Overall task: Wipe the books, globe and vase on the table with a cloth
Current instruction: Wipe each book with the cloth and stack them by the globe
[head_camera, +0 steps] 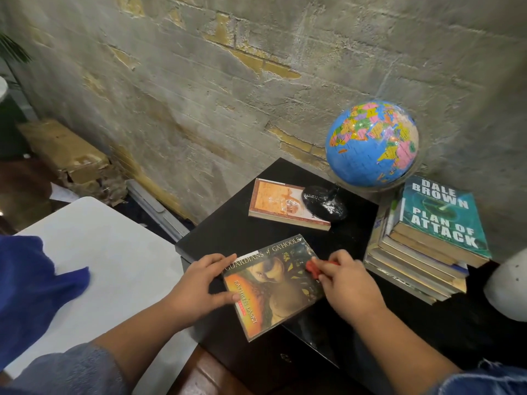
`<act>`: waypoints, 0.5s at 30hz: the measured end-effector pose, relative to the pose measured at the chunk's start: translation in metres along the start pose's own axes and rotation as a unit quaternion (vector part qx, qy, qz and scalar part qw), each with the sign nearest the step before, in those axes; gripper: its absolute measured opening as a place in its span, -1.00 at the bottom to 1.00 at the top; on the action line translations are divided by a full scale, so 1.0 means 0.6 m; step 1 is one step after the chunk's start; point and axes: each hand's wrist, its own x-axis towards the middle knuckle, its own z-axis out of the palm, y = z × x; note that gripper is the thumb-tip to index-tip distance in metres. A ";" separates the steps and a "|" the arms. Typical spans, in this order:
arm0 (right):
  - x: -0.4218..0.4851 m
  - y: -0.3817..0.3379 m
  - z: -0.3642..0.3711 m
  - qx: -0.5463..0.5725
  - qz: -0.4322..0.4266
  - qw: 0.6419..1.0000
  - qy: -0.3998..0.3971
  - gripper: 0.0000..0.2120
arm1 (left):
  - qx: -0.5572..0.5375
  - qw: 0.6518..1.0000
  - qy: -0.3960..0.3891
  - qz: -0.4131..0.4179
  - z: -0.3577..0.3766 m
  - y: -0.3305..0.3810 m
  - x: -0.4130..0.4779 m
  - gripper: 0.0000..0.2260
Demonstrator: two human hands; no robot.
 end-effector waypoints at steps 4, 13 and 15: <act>-0.038 -0.022 0.006 0.013 -0.022 1.000 -0.016 -0.58 | 0.039 0.999 -0.005 0.005 0.004 0.005 -0.006 -0.14; -0.046 0.002 -0.005 0.012 0.040 0.999 -0.007 -0.59 | 0.138 0.989 0.051 0.028 0.046 0.046 0.003 -0.08; -0.069 -0.022 0.002 0.035 -0.002 0.999 -0.027 -0.57 | 0.144 0.988 0.054 0.024 0.051 0.051 0.008 -0.11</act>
